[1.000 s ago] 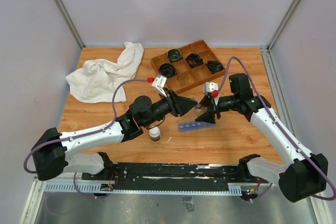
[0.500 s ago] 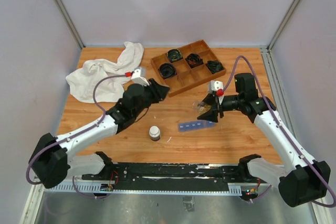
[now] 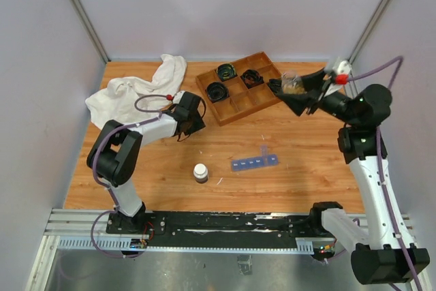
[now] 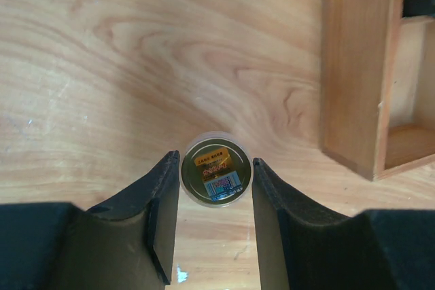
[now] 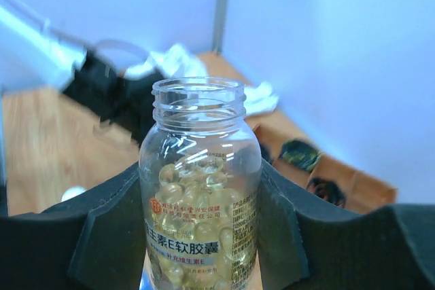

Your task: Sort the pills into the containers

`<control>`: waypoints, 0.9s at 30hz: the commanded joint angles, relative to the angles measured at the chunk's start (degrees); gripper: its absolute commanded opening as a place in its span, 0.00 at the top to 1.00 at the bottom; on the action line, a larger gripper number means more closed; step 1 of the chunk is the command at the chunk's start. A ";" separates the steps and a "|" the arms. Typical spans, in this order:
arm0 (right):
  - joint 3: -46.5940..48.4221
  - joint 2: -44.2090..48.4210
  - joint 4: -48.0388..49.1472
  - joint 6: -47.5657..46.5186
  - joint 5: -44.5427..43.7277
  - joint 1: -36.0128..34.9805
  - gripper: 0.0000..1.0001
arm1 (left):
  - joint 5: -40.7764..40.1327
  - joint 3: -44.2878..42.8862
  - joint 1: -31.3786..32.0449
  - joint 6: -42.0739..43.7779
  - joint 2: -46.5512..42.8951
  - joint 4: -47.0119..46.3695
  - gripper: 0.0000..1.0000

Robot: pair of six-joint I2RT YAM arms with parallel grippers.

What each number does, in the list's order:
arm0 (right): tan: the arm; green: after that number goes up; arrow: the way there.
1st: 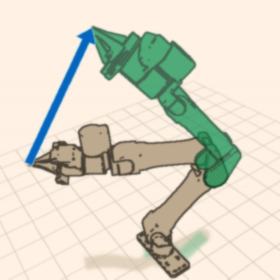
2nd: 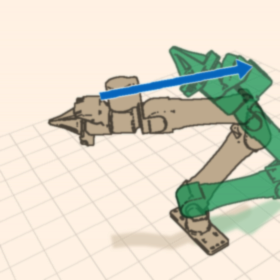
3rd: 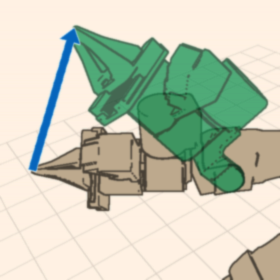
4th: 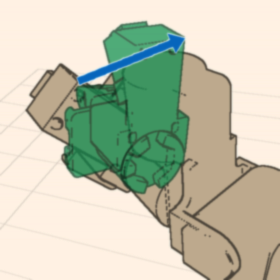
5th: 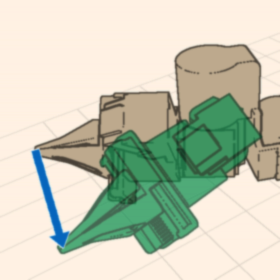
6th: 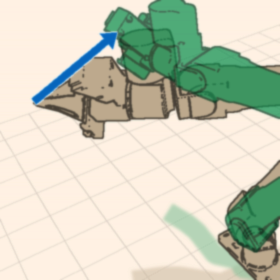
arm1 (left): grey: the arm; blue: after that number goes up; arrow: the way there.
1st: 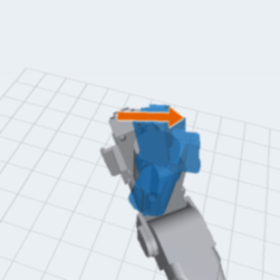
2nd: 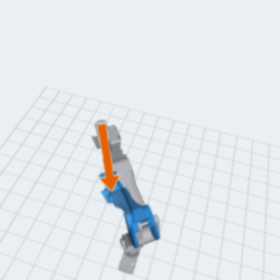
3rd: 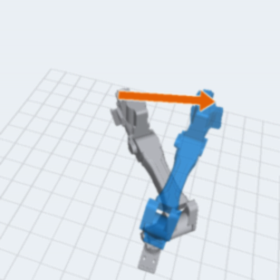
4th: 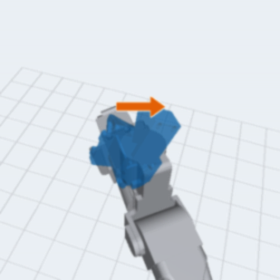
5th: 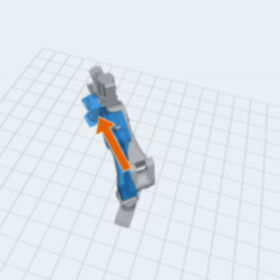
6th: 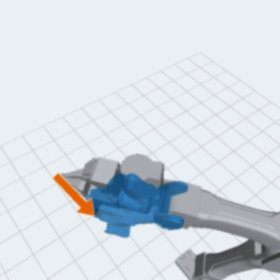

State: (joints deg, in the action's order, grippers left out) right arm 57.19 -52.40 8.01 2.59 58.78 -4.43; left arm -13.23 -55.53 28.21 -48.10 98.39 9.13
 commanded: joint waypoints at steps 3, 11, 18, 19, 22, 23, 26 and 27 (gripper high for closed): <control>6.54 -2.58 34.60 45.47 -14.33 5.85 0.99 | -2.42 -4.24 -0.32 -1.20 1.12 9.00 0.34; 4.62 -1.68 46.95 55.44 -19.10 12.15 0.99 | -1.37 1.47 -0.33 0.18 -6.02 2.95 0.06; 6.17 -2.07 45.62 55.52 -16.20 14.83 0.99 | 5.64 5.79 -0.35 8.66 -11.96 -5.12 0.01; 6.07 -6.48 58.51 66.34 -13.13 14.94 0.99 | 7.99 7.25 -0.35 10.78 -13.56 -7.67 0.01; 6.87 -5.76 61.16 57.51 -5.01 5.87 0.99 | 12.34 11.21 -0.32 15.77 -19.26 -15.26 0.01; 6.44 -2.34 45.89 48.95 -10.94 7.18 1.00 | 12.62 12.26 -0.34 16.81 -20.85 -16.78 0.01; 2.46 -4.59 55.64 59.52 -10.30 9.41 0.99 | 12.71 14.80 -0.34 19.14 -25.19 -20.47 0.01; 1.78 -6.81 67.93 63.14 -6.38 4.30 1.00 | 13.85 15.96 -0.33 20.44 -26.62 -22.39 0.01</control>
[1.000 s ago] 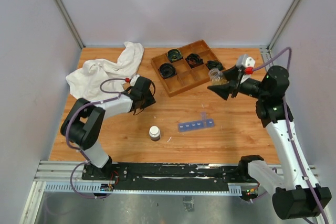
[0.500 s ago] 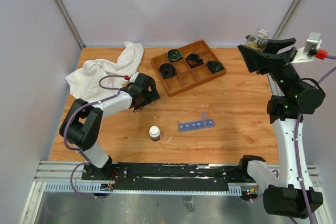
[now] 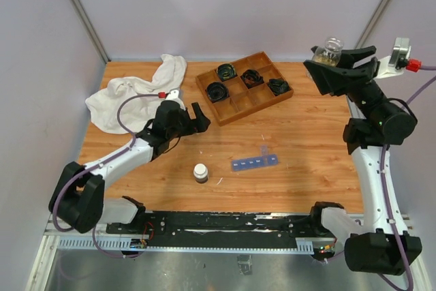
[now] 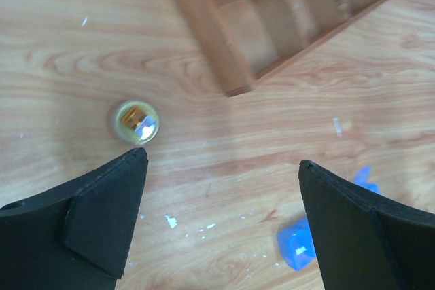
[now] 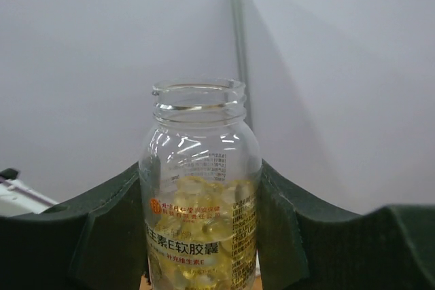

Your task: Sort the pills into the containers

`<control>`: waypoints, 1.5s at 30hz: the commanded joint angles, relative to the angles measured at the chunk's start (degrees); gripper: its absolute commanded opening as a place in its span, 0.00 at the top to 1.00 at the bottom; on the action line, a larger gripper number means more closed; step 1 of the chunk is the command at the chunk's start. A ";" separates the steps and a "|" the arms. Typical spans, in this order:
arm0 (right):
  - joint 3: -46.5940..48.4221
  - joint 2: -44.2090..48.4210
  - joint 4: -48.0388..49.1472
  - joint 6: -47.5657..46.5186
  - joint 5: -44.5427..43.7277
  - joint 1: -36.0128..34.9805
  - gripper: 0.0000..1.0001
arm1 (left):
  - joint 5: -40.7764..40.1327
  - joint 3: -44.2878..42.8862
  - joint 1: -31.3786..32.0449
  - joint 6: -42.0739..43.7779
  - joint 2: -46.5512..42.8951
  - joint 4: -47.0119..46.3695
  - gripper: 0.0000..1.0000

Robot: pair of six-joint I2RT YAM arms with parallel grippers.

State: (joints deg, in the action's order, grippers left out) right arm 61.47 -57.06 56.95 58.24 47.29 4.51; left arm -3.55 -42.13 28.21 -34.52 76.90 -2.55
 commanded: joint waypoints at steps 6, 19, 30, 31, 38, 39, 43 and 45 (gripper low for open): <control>-2.12 -0.21 9.31 -0.18 8.60 -4.38 0.99 | 11.06 9.10 -0.34 12.83 -13.25 -20.48 0.01; -15.67 5.21 -18.29 -37.62 28.35 -4.84 0.99 | 15.61 23.62 -0.34 18.67 -28.54 -39.44 0.01; -10.58 0.75 -94.52 -111.45 24.65 -5.13 0.99 | 7.79 27.49 -0.30 21.41 -38.02 -36.65 0.01; -10.58 -0.70 -96.20 -113.52 23.07 -5.02 0.99 | 7.37 27.92 -0.28 21.73 -39.11 -36.49 0.01; -11.52 -9.59 -103.08 -126.70 15.69 -4.60 0.98 | 7.90 29.97 -0.33 22.28 -42.59 -36.03 0.01; -11.66 -10.73 -103.74 -128.09 14.63 -4.60 0.97 | 8.27 30.12 -0.29 22.30 -42.62 -36.08 0.01; -12.80 -13.95 -104.65 -132.71 10.43 -4.60 0.97 | 9.20 30.89 -0.31 22.49 -43.21 -36.79 0.01; -13.53 -14.63 -104.92 -134.41 8.84 -4.60 0.97 | 9.41 31.26 -0.31 22.56 -43.60 -37.02 0.01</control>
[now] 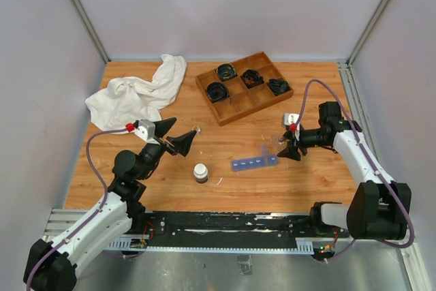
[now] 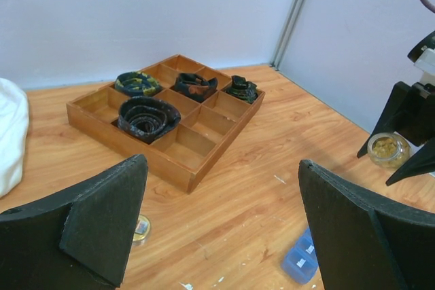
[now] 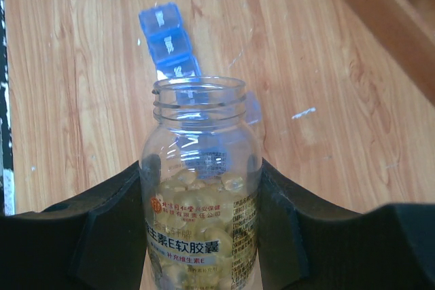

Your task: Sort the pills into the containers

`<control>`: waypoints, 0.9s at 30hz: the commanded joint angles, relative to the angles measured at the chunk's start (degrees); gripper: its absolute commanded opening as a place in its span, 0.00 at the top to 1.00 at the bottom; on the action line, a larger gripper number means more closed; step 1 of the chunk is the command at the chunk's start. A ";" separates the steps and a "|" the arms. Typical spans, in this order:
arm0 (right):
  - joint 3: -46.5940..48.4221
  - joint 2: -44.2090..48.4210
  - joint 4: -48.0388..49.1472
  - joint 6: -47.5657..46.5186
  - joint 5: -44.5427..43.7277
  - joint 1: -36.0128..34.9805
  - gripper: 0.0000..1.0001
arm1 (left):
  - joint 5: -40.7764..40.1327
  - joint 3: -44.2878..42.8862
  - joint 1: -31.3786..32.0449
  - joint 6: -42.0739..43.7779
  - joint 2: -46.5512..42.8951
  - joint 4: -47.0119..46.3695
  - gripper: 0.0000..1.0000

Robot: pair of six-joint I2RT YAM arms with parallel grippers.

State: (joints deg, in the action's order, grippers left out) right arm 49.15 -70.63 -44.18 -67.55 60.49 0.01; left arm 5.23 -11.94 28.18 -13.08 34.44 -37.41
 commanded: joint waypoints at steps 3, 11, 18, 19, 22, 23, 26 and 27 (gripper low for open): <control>-2.17 -2.37 -4.11 -11.27 -5.75 -0.10 0.96 | 0.73 1.65 -0.26 1.13 -1.70 -2.53 0.01; -2.67 -6.63 -3.71 -13.73 -9.77 -0.61 0.95 | 0.92 3.33 -0.24 1.13 -4.15 -3.47 0.01; -2.51 -9.33 -2.15 -12.95 -10.88 -1.39 0.95 | 1.10 4.19 -0.19 1.22 -5.43 -3.81 0.01; -2.56 -9.37 -2.07 -12.90 -11.02 -1.55 0.95 | 1.15 4.21 -0.19 1.22 -5.50 -3.88 0.01; -3.25 -9.19 -0.71 -11.92 -13.34 -2.87 0.95 | 1.18 4.30 -0.24 1.22 -5.55 -3.92 0.01; -3.74 -9.17 -0.25 -11.68 -14.37 -3.53 0.95 | 1.26 4.30 -0.22 1.23 -5.60 -3.91 0.01; -4.28 -9.58 0.70 -10.83 -16.66 -4.58 0.95 | 1.30 4.34 -0.24 1.30 -5.60 -3.91 0.01; -4.36 -9.62 0.77 -10.68 -16.94 -4.77 0.95 | 1.31 4.36 -0.24 1.30 -5.65 -3.97 0.01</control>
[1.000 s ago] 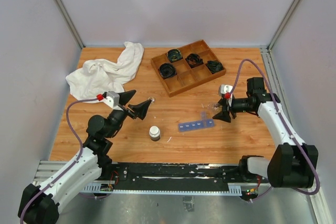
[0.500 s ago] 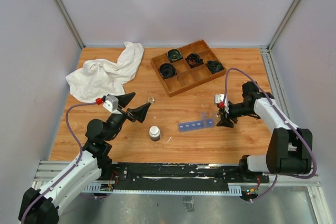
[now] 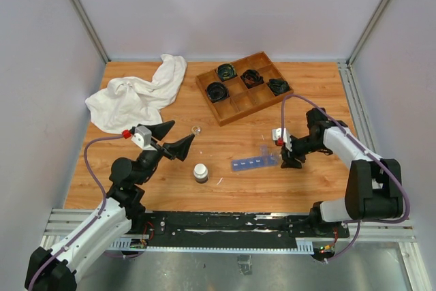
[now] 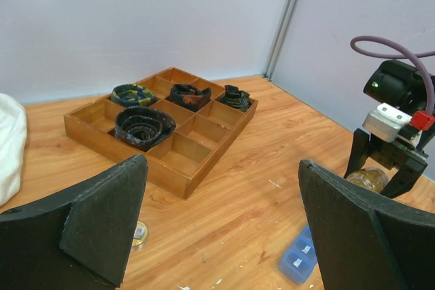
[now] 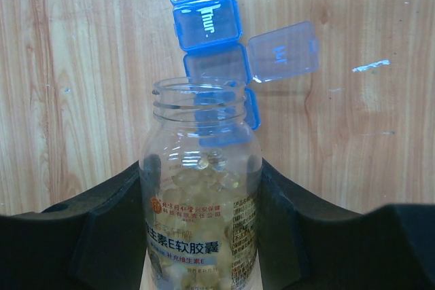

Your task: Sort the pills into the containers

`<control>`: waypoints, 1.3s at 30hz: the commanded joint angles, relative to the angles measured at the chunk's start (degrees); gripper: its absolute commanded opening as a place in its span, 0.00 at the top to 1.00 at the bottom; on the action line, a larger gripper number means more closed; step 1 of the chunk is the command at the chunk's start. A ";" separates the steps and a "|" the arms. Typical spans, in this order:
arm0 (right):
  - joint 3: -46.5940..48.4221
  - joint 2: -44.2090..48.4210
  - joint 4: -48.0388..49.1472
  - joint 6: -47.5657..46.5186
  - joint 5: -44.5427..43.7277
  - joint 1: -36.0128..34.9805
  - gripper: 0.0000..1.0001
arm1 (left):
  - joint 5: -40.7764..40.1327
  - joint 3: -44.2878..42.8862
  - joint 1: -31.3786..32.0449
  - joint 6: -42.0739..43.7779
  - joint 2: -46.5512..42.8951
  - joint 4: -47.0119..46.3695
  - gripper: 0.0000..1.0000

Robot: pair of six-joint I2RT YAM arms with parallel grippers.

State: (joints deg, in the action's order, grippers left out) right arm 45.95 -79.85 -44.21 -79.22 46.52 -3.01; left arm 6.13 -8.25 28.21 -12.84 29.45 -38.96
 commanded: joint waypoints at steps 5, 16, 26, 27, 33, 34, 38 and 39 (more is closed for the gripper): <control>-1.37 -1.10 1.65 1.87 -5.00 -3.06 0.95 | 0.46 0.69 -0.23 1.07 -0.62 -2.55 0.01; -1.71 -2.23 3.71 4.09 -8.86 -5.65 0.96 | 0.52 0.80 -0.26 1.07 -0.62 -2.53 0.01; -1.47 -2.32 4.88 6.70 -12.98 -8.42 0.96 | 0.64 1.00 -0.24 1.07 -1.05 -2.66 0.01; -1.40 -2.35 5.05 6.90 -13.36 -8.53 0.96 | 0.63 1.04 -0.25 1.11 -1.13 -2.73 0.01; -1.49 -2.43 5.74 8.26 -16.23 -10.29 0.96 | 0.63 1.46 -0.21 1.06 -1.75 -2.91 0.01; -1.48 -2.34 5.71 8.41 -16.62 -10.55 0.96 | 0.64 1.47 -0.25 1.07 -1.84 -2.92 0.01; -1.37 -2.07 5.80 9.05 -17.86 -11.46 0.96 | 0.64 1.57 -0.26 1.06 -2.00 -2.88 0.01; -1.39 -1.97 5.82 9.16 -18.19 -11.61 0.96 | 0.64 1.57 -0.30 1.06 -2.03 -2.88 0.01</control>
State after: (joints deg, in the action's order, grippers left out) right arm 44.93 -82.02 -38.39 -71.57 30.39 -13.15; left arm 6.33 -7.05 28.21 -12.64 28.14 -39.57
